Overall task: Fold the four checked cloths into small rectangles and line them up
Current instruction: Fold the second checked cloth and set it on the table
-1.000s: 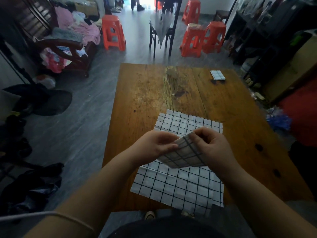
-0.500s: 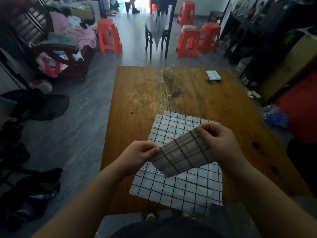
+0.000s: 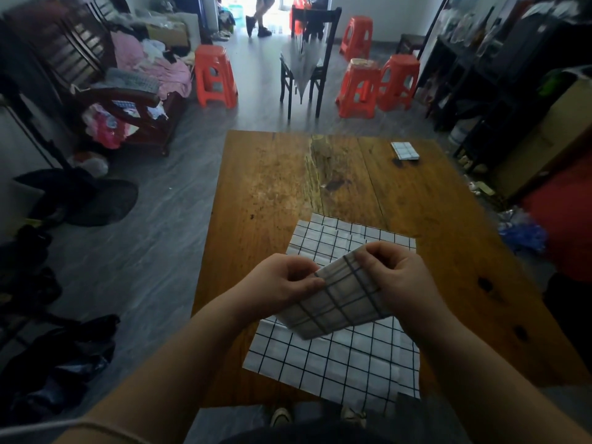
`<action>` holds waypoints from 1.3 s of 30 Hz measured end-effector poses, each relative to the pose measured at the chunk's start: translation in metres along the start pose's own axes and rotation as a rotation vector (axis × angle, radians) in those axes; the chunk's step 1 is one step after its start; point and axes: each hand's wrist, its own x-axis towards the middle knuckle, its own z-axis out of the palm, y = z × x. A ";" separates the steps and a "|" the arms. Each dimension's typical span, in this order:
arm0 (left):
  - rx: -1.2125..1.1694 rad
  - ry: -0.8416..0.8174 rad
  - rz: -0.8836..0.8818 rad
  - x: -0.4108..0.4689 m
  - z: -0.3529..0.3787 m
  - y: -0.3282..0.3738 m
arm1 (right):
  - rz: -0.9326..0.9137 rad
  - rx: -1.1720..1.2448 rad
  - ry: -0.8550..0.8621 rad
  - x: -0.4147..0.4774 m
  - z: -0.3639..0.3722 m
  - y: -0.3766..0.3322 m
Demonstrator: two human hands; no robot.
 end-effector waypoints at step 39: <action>-0.552 0.056 -0.267 -0.014 -0.006 -0.010 | 0.265 0.360 -0.243 -0.008 -0.010 0.023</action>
